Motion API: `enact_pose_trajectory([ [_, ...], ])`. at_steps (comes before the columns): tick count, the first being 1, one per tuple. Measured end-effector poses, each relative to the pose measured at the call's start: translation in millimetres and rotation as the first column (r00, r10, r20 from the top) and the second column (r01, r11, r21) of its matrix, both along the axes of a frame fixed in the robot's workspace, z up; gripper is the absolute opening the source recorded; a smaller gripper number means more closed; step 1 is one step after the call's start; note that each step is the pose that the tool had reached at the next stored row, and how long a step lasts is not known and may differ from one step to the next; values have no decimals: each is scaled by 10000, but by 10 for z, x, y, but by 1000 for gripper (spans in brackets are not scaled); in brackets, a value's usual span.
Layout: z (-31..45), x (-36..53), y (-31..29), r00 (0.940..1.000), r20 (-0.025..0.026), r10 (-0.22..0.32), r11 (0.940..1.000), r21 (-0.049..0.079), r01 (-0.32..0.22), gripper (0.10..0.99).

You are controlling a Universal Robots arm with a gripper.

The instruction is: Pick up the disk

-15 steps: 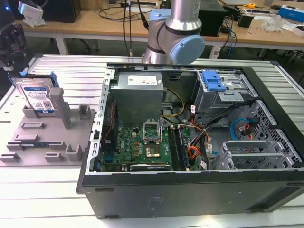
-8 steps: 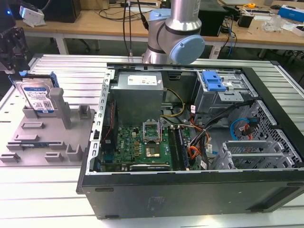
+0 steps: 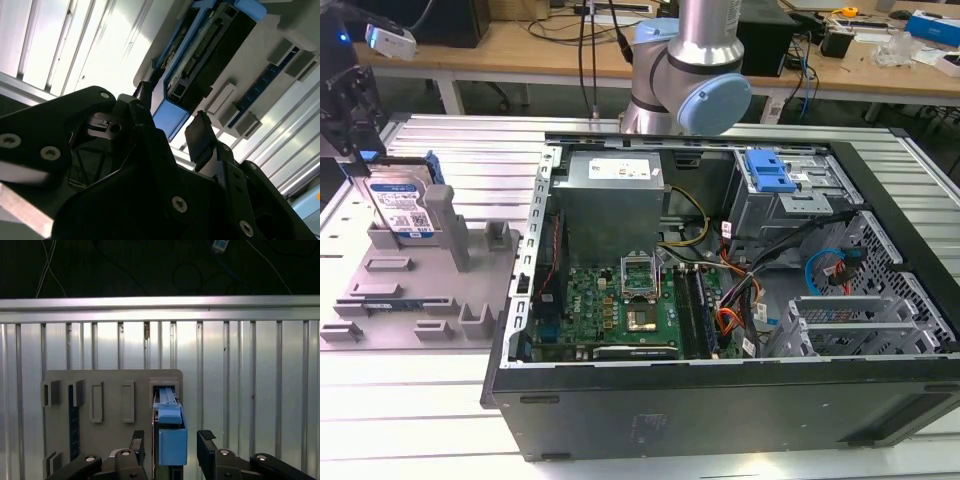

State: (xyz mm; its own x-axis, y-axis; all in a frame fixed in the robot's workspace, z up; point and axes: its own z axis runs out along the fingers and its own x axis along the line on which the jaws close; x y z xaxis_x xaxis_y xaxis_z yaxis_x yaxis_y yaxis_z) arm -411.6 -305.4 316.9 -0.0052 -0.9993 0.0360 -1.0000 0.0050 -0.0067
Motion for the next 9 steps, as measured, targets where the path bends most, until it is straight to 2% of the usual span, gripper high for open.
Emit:
enact_pose_trajectory([
  [9, -63, -12, 0, 10000, 0, 1, 10000, 0, -1, 541],
])
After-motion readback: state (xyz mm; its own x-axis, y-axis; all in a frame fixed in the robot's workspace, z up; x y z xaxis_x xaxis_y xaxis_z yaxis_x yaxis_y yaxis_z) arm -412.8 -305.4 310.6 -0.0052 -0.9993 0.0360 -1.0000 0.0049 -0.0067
